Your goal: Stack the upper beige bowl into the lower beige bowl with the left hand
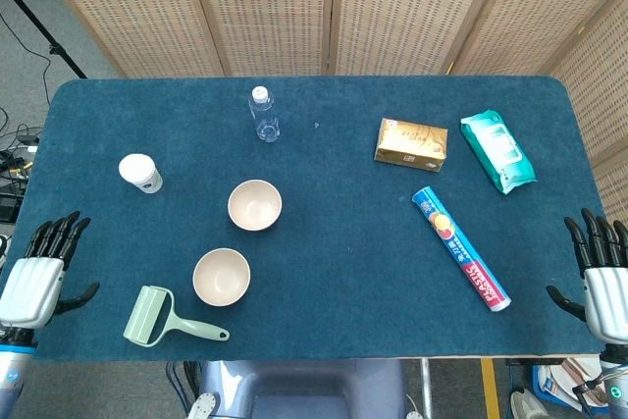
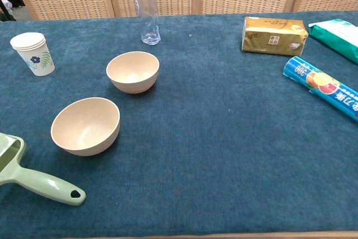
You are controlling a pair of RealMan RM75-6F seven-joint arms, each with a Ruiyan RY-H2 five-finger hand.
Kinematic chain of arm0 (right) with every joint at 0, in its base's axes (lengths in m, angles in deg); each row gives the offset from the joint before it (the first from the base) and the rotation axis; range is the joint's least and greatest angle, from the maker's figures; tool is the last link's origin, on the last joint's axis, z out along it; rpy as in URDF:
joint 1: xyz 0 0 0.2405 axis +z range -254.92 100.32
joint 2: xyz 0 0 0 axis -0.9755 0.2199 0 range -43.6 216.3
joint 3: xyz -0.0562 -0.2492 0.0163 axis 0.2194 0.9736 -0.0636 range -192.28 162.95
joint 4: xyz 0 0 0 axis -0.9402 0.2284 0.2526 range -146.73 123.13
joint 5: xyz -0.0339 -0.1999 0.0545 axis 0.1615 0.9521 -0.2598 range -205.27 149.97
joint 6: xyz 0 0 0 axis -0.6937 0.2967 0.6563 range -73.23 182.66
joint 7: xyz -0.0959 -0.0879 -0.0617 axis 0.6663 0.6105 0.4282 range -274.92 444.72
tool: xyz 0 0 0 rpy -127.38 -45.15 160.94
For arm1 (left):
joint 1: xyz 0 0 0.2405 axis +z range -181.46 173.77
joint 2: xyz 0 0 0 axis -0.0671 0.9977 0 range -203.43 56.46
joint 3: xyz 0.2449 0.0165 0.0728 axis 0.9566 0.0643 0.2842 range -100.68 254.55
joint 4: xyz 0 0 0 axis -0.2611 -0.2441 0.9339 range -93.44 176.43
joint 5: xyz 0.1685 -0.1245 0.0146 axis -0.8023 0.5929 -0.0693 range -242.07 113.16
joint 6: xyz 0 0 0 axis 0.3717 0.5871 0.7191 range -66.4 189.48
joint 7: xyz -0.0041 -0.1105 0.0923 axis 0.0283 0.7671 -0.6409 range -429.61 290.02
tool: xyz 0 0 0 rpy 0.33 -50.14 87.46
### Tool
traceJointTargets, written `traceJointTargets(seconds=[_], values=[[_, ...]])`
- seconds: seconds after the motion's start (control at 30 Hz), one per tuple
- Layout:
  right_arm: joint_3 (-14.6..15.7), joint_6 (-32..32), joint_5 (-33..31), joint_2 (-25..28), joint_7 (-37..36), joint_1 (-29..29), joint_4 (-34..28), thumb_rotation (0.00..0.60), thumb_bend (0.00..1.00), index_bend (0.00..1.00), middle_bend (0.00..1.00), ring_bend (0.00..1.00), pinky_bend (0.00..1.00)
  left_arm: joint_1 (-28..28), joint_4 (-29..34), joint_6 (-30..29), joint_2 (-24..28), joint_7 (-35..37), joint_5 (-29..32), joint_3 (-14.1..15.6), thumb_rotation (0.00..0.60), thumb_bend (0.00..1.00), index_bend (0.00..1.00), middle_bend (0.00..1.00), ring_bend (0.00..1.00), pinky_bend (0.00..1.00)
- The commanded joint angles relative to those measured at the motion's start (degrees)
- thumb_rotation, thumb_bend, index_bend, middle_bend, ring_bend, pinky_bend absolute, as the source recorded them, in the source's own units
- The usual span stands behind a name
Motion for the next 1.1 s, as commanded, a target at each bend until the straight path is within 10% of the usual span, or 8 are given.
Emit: traceJointTargets(seconds=[0.03, 0.43, 0.63, 1.1], values=[[-0.01, 0.11, -0.04, 0.32, -0.49, -0.15, -0.32, 0.6, 0.0, 0.0, 0.0, 0.0, 0.0, -0.2, 0.31, 1.16, 0.45, -0.27, -0.16, -0.19, 0.6, 0.22, 0.0, 0.0, 0.0, 0.0], [0.1, 0.63, 0.39, 1.75, -2.8, -0.66, -1.4, 0.6, 0.0, 0.0, 0.0, 0.0, 0.0, -2.28, -4.81, 3.41, -2.13, 3.53, -4.54, -3.48, 0.6, 0.22, 0.0, 0.0, 0.0, 0.0], [0.24, -1.19, -0.24, 1.49, -2.22, -0.02, -1.8, 0.6, 0.0, 0.0, 0.0, 0.0, 0.0, -15.17, -12.93, 17.7, -7.18, -0.16, -2.31, -11.32, 0.6, 0.22, 0.0, 0.0, 0.0, 0.0], [0.11, -4.82, -2.87, 0.76, -1.92, 1.09, -1.3, 0.6, 0.0, 0.0, 0.0, 0.0, 0.0, -29.06, -27.59, 35.28, -19.75, 4.89, 1.24, -15.06, 0.6, 0.26, 0.21, 0.0, 0.0, 0.0]])
